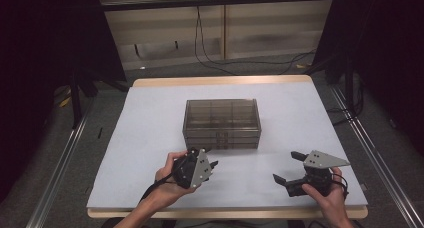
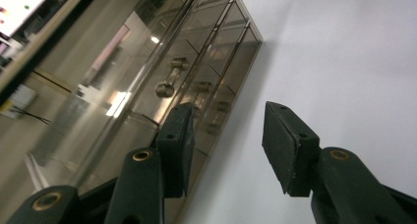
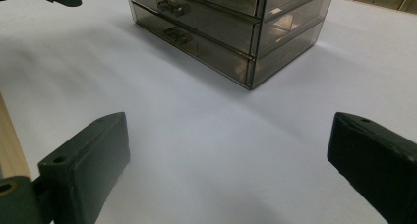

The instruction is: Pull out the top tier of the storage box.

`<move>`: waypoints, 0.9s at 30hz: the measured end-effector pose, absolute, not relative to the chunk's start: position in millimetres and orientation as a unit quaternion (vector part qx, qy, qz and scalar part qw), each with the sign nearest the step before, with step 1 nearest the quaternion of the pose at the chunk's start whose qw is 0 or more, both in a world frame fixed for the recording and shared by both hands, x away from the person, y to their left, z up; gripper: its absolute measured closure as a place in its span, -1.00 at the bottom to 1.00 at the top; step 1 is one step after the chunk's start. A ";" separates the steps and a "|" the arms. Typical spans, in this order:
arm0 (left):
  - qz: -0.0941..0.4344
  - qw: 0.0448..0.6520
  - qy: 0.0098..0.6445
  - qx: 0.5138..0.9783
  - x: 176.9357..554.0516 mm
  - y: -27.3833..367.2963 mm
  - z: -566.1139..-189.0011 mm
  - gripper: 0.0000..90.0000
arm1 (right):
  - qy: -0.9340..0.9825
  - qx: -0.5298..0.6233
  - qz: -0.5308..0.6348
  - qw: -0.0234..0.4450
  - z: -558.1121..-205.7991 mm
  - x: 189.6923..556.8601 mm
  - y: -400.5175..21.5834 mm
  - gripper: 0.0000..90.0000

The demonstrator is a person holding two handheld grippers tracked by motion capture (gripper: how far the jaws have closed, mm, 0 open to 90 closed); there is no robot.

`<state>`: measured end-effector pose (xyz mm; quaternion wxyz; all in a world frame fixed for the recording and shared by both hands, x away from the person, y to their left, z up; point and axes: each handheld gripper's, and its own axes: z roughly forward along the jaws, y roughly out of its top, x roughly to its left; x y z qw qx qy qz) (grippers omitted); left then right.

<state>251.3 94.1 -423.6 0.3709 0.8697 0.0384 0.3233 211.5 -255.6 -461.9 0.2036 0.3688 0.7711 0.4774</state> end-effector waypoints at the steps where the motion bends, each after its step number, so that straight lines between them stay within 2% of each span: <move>1: 0.323 0.370 0.040 0.870 251.1 92.8 -424.2 0.23 | 0.770 0.371 0.477 0.203 -461.7 210.9 -255.8 -0.95; 6: 0.335 0.360 0.032 0.871 253.9 87.7 -427.0 0.24 | 0.771 0.370 0.477 0.202 -462.1 211.5 -255.4 -0.95; 8: 0.347 0.357 0.030 0.867 255.3 85.8 -427.6 0.24 | 0.771 0.370 0.477 0.201 -462.1 211.4 -255.0 -0.95; 10: 0.382 0.332 0.013 0.862 256.6 81.7 -429.8 0.22 | 0.771 0.370 0.477 0.201 -462.1 211.7 -255.1 -0.95; 15: 0.414 0.302 -0.018 0.858 256.7 73.2 -434.8 0.18 | 0.772 0.371 0.477 0.199 -462.2 211.6 -254.9 -0.95; 20: 0.431 0.284 -0.023 0.856 256.9 68.1 -437.6 0.18 | 0.773 0.368 0.477 0.199 -462.3 211.5 -254.9 -0.95; 23: 0.462 0.248 -0.038 0.850 254.9 65.2 -437.2 0.22 | 0.773 0.369 0.477 0.199 -462.1 211.4 -255.1 -0.95; 27: 0.472 0.244 -0.044 0.846 255.3 63.2 -438.6 0.27 | 0.773 0.368 0.477 0.199 -462.2 211.4 -254.9 -0.95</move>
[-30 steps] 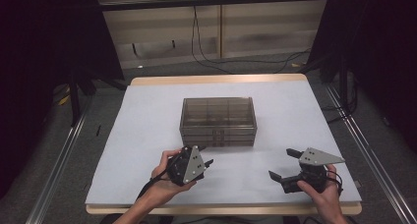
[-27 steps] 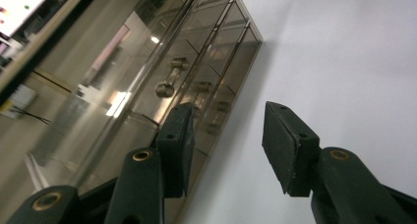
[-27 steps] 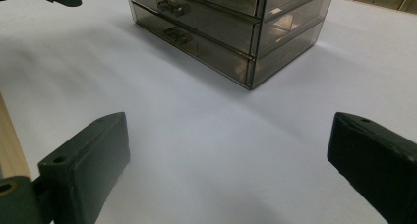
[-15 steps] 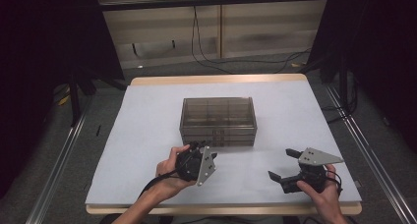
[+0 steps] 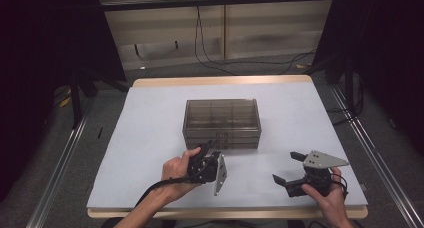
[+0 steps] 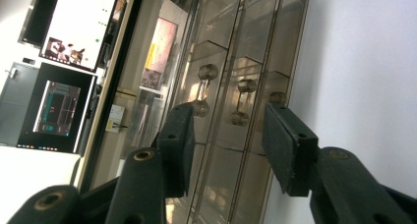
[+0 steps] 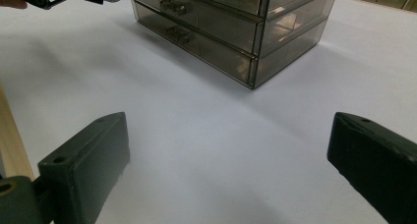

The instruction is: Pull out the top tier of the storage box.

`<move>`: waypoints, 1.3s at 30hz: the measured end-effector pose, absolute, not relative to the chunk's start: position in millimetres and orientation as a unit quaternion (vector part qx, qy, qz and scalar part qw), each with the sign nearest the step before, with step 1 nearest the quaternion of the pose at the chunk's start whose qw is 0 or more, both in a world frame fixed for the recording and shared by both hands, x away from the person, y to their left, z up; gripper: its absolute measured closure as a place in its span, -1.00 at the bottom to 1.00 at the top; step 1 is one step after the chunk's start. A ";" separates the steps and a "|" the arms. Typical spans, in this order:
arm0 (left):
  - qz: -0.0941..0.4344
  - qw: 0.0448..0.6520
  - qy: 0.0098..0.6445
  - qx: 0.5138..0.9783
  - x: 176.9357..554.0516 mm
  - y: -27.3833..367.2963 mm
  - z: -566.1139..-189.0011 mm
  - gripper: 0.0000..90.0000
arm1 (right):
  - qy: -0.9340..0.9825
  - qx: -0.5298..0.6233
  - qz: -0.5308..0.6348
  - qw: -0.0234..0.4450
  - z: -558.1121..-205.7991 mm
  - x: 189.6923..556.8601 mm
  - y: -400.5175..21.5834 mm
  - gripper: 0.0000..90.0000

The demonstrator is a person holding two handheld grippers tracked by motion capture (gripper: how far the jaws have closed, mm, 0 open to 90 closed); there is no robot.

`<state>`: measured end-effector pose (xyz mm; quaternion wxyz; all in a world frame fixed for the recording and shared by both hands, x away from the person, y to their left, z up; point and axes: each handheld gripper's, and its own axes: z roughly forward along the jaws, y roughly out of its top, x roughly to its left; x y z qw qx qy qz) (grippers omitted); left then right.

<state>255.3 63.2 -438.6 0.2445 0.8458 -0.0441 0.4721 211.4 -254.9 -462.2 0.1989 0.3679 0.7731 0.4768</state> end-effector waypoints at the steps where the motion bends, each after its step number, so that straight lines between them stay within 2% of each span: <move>1: 0.474 0.242 -0.040 0.846 255.2 63.1 -440.6 0.28 | 0.773 0.368 0.477 0.198 -462.2 211.2 -254.9 -0.95; 11: 0.531 0.205 -0.049 0.821 254.3 57.1 -444.1 0.41 | 0.773 0.369 0.477 0.198 -462.1 211.1 -255.1 -0.95; 16: 0.563 0.174 -0.076 0.805 252.5 49.2 -449.1 0.49 | 0.773 0.368 0.477 0.199 -462.1 211.1 -255.3 -0.95; 26: 0.580 0.143 -0.084 0.797 258.1 44.2 -450.5 0.62 | 0.772 0.368 0.478 0.200 -462.0 211.2 -255.5 -0.95; 28: 0.598 0.119 -0.096 0.787 258.5 41.5 -453.1 0.67 | 0.773 0.367 0.478 0.200 -462.1 211.4 -255.5 -0.95; 32: 0.614 0.108 -0.094 0.776 258.3 38.0 -457.0 0.70 | 0.773 0.368 0.477 0.199 -462.0 210.9 -255.3 -0.95; 39: 0.609 0.092 -0.090 0.783 262.0 33.4 -461.4 0.77 | 0.773 0.367 0.478 0.200 -462.0 211.1 -255.6 -0.95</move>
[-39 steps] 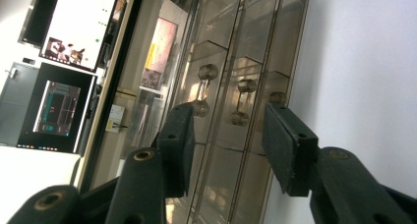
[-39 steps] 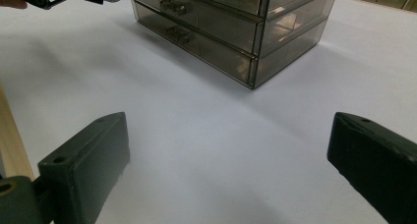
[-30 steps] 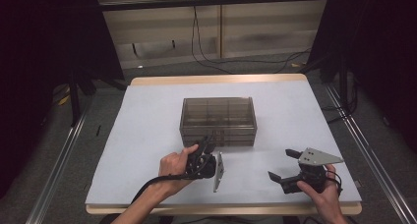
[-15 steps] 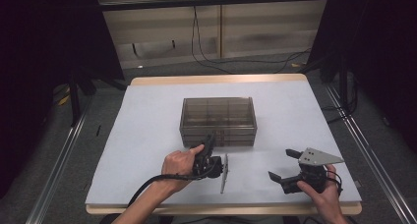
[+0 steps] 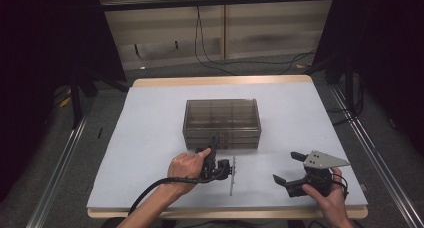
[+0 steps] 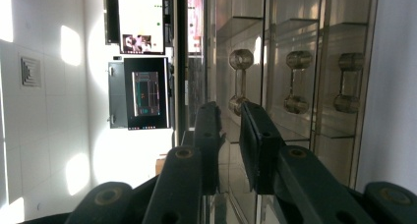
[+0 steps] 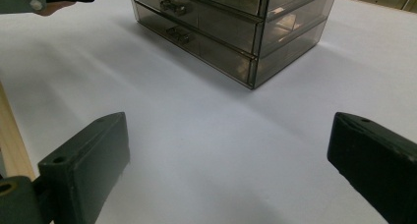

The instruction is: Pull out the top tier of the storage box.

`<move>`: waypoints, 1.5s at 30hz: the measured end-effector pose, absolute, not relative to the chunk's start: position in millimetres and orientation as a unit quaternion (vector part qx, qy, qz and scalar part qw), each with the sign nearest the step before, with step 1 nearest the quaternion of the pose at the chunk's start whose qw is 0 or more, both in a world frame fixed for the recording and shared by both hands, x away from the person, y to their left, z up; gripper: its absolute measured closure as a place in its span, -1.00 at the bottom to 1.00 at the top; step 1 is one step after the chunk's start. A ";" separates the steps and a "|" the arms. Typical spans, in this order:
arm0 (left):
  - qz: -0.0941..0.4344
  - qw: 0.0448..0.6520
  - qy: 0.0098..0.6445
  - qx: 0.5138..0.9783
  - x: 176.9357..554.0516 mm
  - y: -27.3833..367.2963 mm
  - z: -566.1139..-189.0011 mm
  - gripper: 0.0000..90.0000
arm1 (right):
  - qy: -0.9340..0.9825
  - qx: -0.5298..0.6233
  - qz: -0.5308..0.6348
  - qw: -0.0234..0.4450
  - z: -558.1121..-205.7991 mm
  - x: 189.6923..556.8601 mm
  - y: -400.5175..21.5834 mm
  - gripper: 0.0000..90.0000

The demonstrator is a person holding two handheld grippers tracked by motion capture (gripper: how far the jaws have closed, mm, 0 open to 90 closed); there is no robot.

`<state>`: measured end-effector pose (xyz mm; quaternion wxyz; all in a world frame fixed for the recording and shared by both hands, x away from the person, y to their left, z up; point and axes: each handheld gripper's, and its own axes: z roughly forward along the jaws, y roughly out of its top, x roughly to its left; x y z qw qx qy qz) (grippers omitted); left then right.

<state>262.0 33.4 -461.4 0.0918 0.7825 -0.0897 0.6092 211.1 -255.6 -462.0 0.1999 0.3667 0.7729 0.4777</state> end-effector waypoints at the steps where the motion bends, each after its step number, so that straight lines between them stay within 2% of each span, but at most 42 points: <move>1: 0.606 0.094 -0.091 0.785 262.0 33.6 -461.4 0.79 | 0.773 0.367 0.478 0.199 -462.1 211.1 -255.5 -0.95; 7: 0.602 0.096 -0.092 0.787 262.8 31.1 -462.8 0.79 | 0.773 0.368 0.477 0.199 -462.1 211.1 -255.3 -0.95; 10: 0.601 0.100 -0.085 0.788 265.0 29.9 -464.5 0.70 | 0.773 0.366 0.478 0.200 -462.1 211.2 -255.5 -0.95; 13: 0.599 0.098 -0.081 0.791 266.2 29.8 -466.5 0.70 | 0.772 0.368 0.477 0.200 -462.0 210.9 -255.6 -0.95; 26: 0.606 0.086 -0.081 0.787 269.7 27.5 -470.1 0.78 | 0.773 0.367 0.477 0.199 -462.3 211.5 -254.9 -0.95; 39: 0.621 0.076 -0.088 0.775 268.8 23.6 -473.5 0.75 | 0.775 0.366 0.476 0.200 -462.2 211.2 -253.4 -0.95; 45: 0.624 0.077 -0.085 0.773 268.4 22.7 -474.8 0.80 | 0.775 0.365 0.476 0.199 -462.3 211.3 -253.7 -0.95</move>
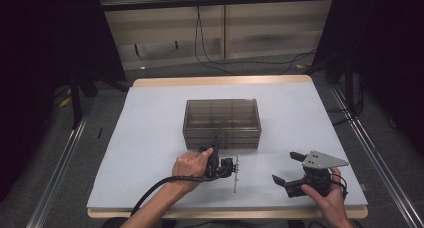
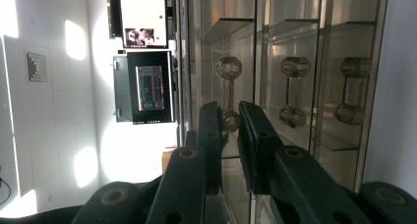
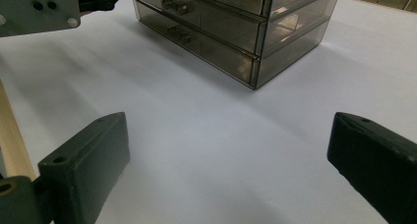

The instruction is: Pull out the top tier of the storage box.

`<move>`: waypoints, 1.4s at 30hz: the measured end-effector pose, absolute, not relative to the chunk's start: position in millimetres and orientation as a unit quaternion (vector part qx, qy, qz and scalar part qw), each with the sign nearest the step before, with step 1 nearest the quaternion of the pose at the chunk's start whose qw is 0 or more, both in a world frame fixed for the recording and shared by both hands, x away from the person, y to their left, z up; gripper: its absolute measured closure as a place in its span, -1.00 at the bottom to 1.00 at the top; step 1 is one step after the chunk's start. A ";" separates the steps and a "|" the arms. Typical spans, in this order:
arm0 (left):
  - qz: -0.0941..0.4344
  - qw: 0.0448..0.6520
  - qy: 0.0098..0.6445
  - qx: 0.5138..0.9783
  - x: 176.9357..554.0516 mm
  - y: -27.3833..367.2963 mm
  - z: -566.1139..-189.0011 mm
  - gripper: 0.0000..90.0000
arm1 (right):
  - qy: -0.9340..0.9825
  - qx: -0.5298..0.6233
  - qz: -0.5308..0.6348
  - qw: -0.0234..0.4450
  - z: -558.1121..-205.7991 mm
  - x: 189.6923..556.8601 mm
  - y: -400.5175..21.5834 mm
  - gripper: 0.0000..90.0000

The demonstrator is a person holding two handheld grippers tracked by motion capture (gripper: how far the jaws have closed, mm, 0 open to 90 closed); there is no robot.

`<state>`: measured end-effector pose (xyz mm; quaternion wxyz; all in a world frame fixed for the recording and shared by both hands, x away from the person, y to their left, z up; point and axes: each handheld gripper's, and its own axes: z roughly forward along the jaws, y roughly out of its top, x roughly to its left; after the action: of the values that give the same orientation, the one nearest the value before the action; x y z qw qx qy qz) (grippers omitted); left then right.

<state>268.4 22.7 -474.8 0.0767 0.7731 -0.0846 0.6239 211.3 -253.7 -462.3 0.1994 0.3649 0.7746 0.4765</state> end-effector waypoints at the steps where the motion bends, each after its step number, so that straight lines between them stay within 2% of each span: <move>1: 0.625 0.076 -0.086 0.772 268.4 22.6 -475.4 0.80 | 0.775 0.364 0.476 0.200 -462.3 211.4 -253.7 -0.95; 42: 0.621 0.091 -0.099 0.772 251.1 30.0 -474.7 0.80 | 0.773 0.367 0.477 0.200 -461.9 210.5 -254.7 -0.95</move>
<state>251.1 30.0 -474.7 0.0911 0.7723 -0.0990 0.6208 210.5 -254.7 -461.9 0.1997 0.3674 0.7729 0.4772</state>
